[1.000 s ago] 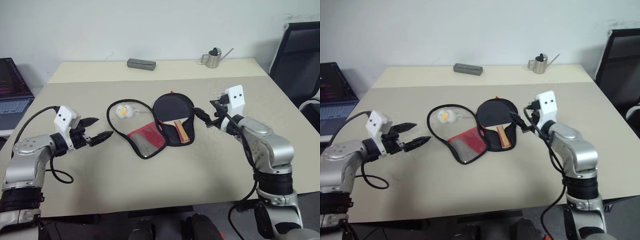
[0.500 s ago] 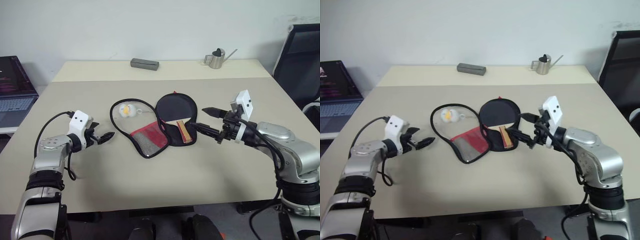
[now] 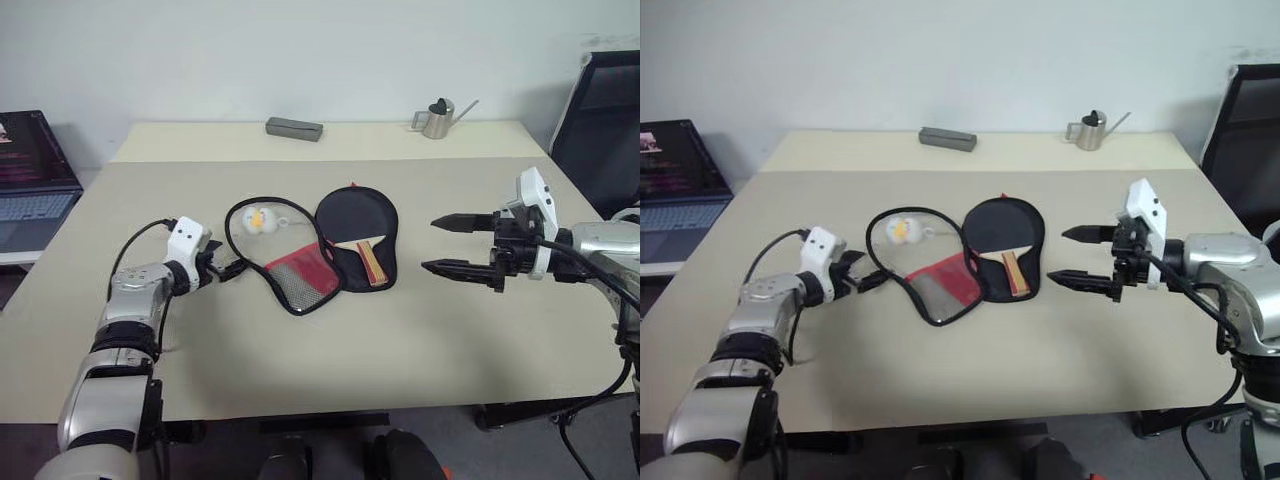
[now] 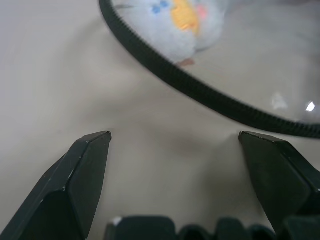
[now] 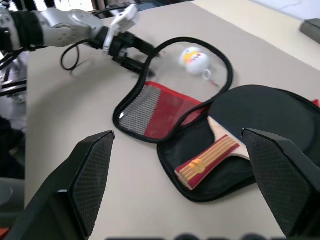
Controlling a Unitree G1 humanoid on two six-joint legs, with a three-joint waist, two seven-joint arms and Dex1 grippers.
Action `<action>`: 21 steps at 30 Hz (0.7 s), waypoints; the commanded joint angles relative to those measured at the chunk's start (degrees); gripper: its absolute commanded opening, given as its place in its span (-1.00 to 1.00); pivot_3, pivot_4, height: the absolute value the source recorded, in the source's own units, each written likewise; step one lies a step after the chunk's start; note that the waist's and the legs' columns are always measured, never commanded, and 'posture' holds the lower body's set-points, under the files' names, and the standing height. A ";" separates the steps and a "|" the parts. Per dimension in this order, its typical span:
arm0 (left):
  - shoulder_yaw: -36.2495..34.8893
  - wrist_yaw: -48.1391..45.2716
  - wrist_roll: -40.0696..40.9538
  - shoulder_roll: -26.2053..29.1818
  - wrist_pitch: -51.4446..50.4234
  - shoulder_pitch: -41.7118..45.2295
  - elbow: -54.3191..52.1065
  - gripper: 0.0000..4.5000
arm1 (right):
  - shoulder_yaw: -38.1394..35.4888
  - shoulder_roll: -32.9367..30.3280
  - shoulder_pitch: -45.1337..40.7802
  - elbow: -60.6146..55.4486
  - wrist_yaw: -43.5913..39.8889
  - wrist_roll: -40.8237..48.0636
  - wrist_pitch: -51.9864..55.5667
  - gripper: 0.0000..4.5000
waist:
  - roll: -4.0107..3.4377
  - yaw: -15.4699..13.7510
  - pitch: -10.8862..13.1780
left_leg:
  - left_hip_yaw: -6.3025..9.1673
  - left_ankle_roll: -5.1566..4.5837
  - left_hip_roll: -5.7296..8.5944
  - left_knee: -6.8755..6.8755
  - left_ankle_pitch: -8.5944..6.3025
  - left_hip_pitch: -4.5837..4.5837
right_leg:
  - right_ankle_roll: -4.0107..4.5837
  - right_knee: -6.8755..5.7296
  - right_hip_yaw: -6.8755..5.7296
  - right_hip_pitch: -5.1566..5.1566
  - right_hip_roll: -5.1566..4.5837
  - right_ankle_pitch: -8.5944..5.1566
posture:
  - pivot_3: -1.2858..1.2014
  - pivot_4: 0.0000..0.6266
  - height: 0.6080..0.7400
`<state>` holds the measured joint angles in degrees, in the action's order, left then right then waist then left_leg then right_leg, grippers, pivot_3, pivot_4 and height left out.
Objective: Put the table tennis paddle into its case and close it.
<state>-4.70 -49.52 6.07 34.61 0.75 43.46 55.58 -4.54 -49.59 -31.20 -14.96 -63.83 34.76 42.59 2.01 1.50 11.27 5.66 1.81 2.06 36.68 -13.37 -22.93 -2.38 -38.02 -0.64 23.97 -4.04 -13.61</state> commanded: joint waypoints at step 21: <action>3.66 -4.46 -3.82 -9.43 7.39 16.64 7.96 1.00 | -3.45 -6.19 -1.18 4.36 -0.79 -2.28 -3.71 0.98 | 0.01 -0.09 0.01 | 0.10 0.00 0.20 0.31 0.00 0.03 | -0.29 0.14 0.01 -0.32 -0.13 0.15 | 0.03 -0.52 1.00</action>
<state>-1.50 -53.45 2.78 25.70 6.52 57.61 63.20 -5.64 -54.64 -32.05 -8.78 -64.76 31.61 39.21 2.02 1.41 11.28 5.76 1.80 2.26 36.99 -13.37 -22.89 -2.68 -37.87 -0.63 23.64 -4.18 -13.45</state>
